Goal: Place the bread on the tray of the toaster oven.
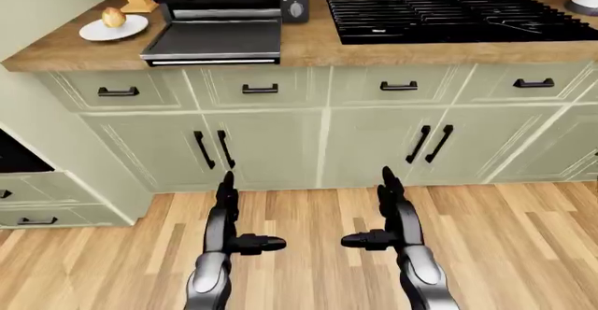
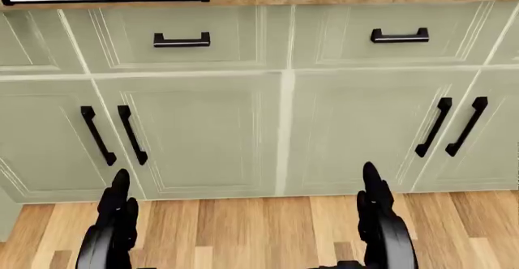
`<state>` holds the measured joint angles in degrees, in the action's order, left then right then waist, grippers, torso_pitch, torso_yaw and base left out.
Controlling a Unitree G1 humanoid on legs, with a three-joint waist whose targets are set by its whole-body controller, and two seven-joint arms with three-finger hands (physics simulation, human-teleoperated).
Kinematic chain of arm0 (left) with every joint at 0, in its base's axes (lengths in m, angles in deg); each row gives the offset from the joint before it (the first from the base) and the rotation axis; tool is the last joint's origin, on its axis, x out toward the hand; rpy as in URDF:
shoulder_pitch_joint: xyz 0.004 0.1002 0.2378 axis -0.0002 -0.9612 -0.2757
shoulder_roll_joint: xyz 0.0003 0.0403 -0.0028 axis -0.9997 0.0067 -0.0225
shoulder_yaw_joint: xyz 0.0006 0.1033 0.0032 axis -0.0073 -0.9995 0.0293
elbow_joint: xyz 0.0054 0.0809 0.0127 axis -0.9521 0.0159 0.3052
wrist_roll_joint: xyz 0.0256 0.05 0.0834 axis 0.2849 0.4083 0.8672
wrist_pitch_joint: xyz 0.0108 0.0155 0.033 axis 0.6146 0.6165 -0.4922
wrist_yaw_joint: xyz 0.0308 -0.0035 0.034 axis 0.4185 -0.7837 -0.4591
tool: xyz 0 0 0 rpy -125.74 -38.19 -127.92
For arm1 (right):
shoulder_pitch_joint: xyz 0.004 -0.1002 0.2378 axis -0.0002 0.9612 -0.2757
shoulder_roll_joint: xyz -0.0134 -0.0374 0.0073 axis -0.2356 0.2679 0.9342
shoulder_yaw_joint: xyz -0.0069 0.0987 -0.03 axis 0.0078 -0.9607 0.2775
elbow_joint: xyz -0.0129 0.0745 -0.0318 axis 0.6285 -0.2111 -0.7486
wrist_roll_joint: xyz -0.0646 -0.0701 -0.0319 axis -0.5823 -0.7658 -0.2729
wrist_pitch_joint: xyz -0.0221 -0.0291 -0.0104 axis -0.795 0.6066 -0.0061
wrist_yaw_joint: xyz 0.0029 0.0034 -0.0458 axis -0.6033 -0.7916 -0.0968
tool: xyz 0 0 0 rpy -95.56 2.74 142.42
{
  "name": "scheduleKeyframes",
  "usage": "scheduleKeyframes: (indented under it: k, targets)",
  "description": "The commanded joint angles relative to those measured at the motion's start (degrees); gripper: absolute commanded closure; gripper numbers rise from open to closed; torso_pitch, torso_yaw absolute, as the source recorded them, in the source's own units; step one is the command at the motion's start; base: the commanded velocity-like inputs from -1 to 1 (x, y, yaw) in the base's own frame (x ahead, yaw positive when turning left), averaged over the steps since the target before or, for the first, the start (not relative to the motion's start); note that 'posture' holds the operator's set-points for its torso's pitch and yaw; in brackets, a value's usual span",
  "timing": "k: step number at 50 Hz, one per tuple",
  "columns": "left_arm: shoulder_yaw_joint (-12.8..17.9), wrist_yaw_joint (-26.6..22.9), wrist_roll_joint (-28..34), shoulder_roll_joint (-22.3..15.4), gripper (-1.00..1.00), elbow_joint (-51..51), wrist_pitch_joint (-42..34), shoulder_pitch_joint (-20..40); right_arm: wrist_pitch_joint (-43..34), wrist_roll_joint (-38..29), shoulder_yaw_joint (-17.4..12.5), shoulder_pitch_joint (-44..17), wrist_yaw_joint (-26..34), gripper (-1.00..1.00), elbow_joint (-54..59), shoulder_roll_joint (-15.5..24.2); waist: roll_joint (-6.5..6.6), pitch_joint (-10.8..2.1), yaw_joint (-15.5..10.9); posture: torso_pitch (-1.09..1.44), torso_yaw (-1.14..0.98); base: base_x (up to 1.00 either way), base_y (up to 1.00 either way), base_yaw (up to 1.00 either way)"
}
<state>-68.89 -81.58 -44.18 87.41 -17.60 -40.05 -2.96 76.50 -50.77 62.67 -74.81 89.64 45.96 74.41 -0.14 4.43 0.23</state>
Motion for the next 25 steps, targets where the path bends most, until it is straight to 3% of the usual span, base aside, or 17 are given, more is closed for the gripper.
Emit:
scheduleKeyframes:
  k: [1,3,5,7,8,14,25]
  targets:
    - [-0.05,0.25,0.21,-0.41,-1.0,-7.51,0.22,2.4,-0.68,0.4,-0.37,-1.7,-0.35,-1.0,-10.66,0.49,-0.45,-0.05,0.12,0.0,0.0,0.0,0.0,0.0]
    - [-0.14,0.33,0.56,-0.37,-1.0,-8.86,-1.2,2.67,-2.33,0.06,-0.28,-2.0,-0.41,-1.0,-12.73,0.49,-0.09,-3.72,-0.39,0.0,0.0,0.0,0.0,0.0]
    - [-0.22,0.25,0.8,-0.33,-1.0,-9.78,-2.17,2.8,-3.44,-0.12,-0.28,-2.31,-0.4,-1.0,-13.99,0.49,-0.41,-1.06,-0.34,0.0,0.0,0.0,0.0,0.0]
    - [-0.2,0.23,1.26,-0.49,-1.0,-11.44,-3.59,2.92,-5.29,-0.2,-0.39,-2.68,-0.44,-1.0,-16.44,0.57,-0.47,-3.9,-0.38,0.0,0.0,0.0,0.0,0.0]
    - [-0.21,0.15,1.44,-0.56,-1.0,-12.6,-4.55,2.97,-6.06,-0.33,-0.47,-2.81,-0.43,-1.0,-17.43,0.66,-0.48,-4.25,-0.4,0.0,0.0,0.0,0.0,0.0]
    - [0.1,-0.45,2.72,-1.2,-1.0,-20.42,-12.46,5.26,-11.99,-0.54,-0.94,-4.84,-0.18,-1.0,-24.27,1.11,-0.34,-4.85,-0.47,0.0,0.0,0.0,0.0,0.0]
    - [2.46,-2.94,4.36,-4.22,-1.0,-32.21,-29.75,16.6,-26.43,-1.29,-3.88,-13.7,1.03,-1.0,-36.88,4.21,-0.25,-5.33,-0.55,0.0,0.0,0.0,0.0,0.0]
